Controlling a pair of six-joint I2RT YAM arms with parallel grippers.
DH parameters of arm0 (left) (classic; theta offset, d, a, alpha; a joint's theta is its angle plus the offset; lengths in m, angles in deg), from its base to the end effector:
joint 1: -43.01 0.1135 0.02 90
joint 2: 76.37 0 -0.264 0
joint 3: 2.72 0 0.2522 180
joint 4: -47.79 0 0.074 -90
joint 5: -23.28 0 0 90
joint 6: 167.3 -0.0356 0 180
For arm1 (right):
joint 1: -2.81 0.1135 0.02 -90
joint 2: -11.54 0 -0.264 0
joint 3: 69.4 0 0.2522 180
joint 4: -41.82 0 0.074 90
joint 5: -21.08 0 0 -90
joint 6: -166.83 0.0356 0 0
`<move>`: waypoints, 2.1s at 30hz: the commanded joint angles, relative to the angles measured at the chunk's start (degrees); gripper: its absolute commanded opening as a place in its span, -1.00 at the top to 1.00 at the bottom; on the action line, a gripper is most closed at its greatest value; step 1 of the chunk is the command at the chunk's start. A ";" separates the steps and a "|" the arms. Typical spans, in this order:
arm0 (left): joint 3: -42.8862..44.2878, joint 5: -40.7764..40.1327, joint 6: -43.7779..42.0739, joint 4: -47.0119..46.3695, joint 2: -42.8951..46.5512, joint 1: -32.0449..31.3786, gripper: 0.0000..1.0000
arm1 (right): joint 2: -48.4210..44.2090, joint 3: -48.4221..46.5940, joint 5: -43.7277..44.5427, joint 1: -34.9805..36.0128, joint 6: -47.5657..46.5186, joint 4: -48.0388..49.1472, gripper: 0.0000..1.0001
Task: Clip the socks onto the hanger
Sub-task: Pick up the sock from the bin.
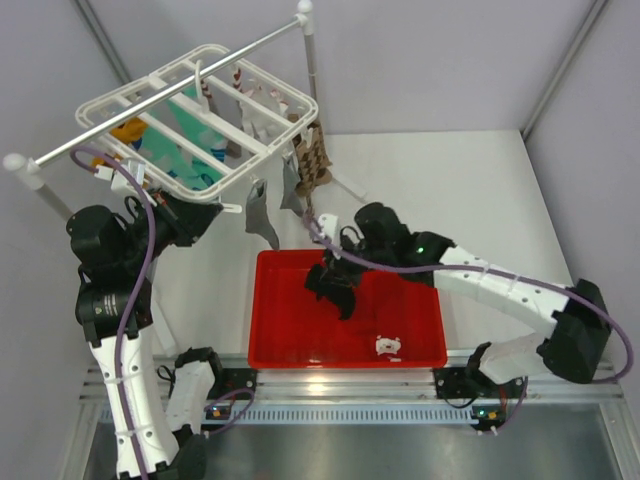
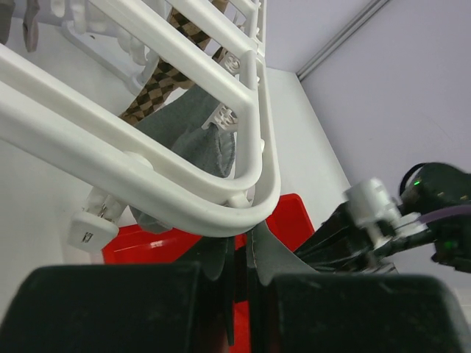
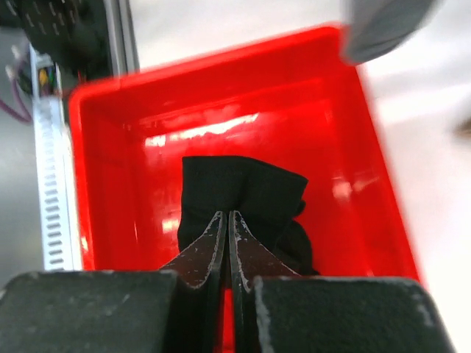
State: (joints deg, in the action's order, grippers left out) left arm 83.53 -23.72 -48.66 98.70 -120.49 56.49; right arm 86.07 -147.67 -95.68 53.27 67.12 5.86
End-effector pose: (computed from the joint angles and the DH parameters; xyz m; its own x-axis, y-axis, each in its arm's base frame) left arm 0.1188 0.0035 0.4512 -0.3627 -0.4474 -0.8175 0.3545 0.7450 -0.5651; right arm 0.1727 0.2344 0.3280 -0.1775 -0.4516 -0.8744 -0.9750 0.2014 0.0939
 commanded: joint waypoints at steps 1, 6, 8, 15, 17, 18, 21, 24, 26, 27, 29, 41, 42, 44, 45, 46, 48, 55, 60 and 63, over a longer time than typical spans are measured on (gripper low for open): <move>-0.33 1.47 0.18 2.05 0.52 0.06 1.00 | 6.76 3.07 4.69 6.40 -3.03 6.71 1.00; -0.59 0.94 0.18 2.40 0.79 0.06 1.00 | 18.80 -0.96 8.39 11.67 -0.84 16.47 1.00; -1.03 0.68 0.27 2.40 0.88 0.06 1.00 | 23.36 -3.33 10.93 12.91 -0.83 20.52 1.00; -1.21 0.41 -0.61 2.84 0.88 0.15 1.00 | 32.17 -7.82 12.00 14.14 -1.89 21.14 1.00; -1.73 0.33 -0.61 2.84 1.05 0.06 1.00 | 32.70 -7.65 12.17 14.14 -1.54 21.75 1.00; -2.00 0.33 -0.61 2.76 1.05 0.15 1.00 | 32.88 -7.56 12.17 14.14 -1.27 21.76 1.00; -2.61 0.41 -0.26 2.41 1.14 0.06 1.00 | 33.32 -7.74 12.35 14.14 0.04 23.34 1.00; -3.05 0.50 -0.08 2.05 1.05 0.06 1.00 | 33.67 -7.91 12.79 14.05 0.84 23.16 0.82; -3.05 0.50 -0.25 2.05 0.88 0.06 1.00 | 33.93 -7.82 12.88 13.88 0.75 22.55 0.48; -2.97 0.50 -0.43 1.97 0.88 0.06 1.00 | 34.02 -7.74 12.88 13.79 0.75 22.46 0.43; -2.97 0.50 -0.52 1.97 0.70 0.06 1.00 | 34.46 -8.17 12.09 13.79 0.75 22.37 0.35; -3.23 0.24 -0.96 2.32 0.44 0.06 1.00 | 40.44 -13.18 10.42 14.05 0.31 19.30 0.32; -3.23 0.24 -1.13 2.32 0.44 0.06 1.00 | 40.70 -13.18 10.42 14.05 0.14 18.60 0.32; -3.32 0.24 -1.31 2.32 0.35 0.15 1.00 | 41.14 -13.01 10.16 14.05 -0.48 17.89 0.32; -3.41 0.06 -1.22 2.40 0.35 0.06 1.00 | 41.23 -12.92 10.07 14.05 -0.57 17.54 0.32; -3.41 0.15 -1.22 2.32 0.26 0.15 1.00 | 41.40 -12.83 9.54 14.05 -0.83 17.19 0.33; -3.41 0.15 -1.31 2.40 0.35 0.15 1.00 | 41.32 -12.75 9.36 14.05 -0.92 17.19 0.48; -3.41 0.06 -1.57 2.41 0.26 0.15 1.00 | 37.11 -11.96 9.10 13.88 -0.04 18.15 1.00; -3.49 0.24 -1.75 2.58 0.44 0.06 1.00 | 30.26 -9.33 8.40 13.53 1.54 17.63 1.00; -3.41 0.33 -1.57 2.76 0.35 0.06 1.00 | 25.68 -7.92 8.39 13.18 2.24 17.28 1.00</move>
State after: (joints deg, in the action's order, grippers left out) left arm 81.15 -24.62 -49.35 98.52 -119.38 56.49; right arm 119.11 -155.84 -86.00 66.75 68.06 21.60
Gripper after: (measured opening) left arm 0.053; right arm 0.003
